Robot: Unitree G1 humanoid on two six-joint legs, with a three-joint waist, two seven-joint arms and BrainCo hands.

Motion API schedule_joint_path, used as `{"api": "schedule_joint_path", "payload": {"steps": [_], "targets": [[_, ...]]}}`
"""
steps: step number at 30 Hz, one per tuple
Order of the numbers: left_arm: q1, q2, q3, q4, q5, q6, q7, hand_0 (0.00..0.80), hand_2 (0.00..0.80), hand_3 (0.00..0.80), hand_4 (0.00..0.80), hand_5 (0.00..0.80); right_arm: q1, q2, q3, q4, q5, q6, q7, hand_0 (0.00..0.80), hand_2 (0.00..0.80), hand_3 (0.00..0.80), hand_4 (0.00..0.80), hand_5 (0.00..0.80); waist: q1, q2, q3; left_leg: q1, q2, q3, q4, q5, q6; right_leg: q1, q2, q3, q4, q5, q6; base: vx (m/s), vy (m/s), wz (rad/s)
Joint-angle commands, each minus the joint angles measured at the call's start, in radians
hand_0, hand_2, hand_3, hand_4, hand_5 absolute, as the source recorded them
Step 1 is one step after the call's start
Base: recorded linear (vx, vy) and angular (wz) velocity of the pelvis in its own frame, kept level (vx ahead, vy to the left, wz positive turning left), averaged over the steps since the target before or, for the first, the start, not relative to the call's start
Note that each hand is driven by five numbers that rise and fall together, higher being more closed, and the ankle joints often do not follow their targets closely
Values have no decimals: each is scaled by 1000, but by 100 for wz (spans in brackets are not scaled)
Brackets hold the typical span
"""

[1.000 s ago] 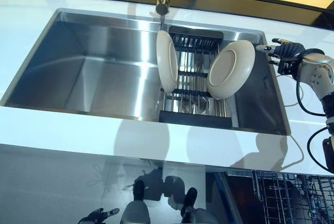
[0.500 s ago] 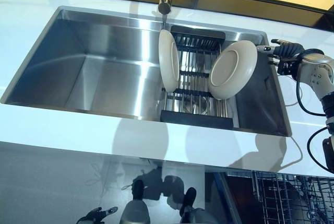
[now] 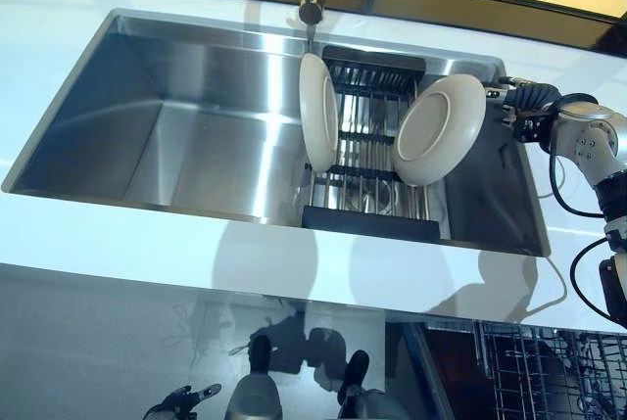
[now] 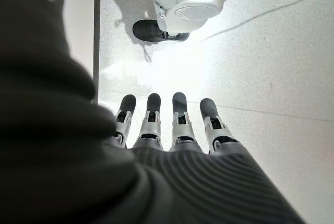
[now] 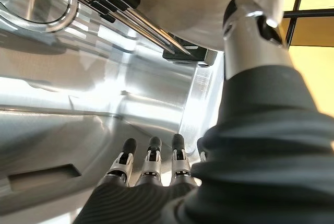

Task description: Take plates into dishwasher

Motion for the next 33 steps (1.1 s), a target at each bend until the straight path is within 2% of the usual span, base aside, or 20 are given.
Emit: {"api": "schedule_joint_path", "payload": {"steps": [1, 14, 25, 33], "targets": [[-7, 30, -49, 10, -18, -7, 16, 0, 0, 0, 0, 0, -106, -20, 62, -52, 22, -32, -9, 0, 0, 0, 0, 0, 13, -19, -14, -19, 2, 16, -5, -11, -7, 14, -31, 17, -2, -6, 69, 0, 0, 0], [0, 31, -47, 7, -11, -16, 13, 0, 0, 0, 0, 0, -103, -33, 55, -44, 1, -24, -45, 0, 0, 0, 0, 0, 13, -24, -12, -13, 5, 17, -5, -13, -7, 18, -29, 18, -2, -5, 70, 0, 0, 0], [6, 35, -54, 17, -2, -23, 12, 0, 0, 0, 0, 0, -110, -81, 51, 6, -16, -12, -43, 0, 0, 0, 0, 0, 3, -37, -26, 4, 13, 27, -5, -18, -9, 27, -20, 31, -2, -9, 70, 0, 0, 0], [3, 35, -63, 20, -7, -18, 13, 0, 0, 0, 0, 0, -126, -106, 65, 57, -35, -9, -20, 0, 0, 0, 0, 0, -1, -34, -33, 12, 16, 33, -5, -20, -9, 31, -19, 36, -2, -11, 68, 0, 0, 0]]}}
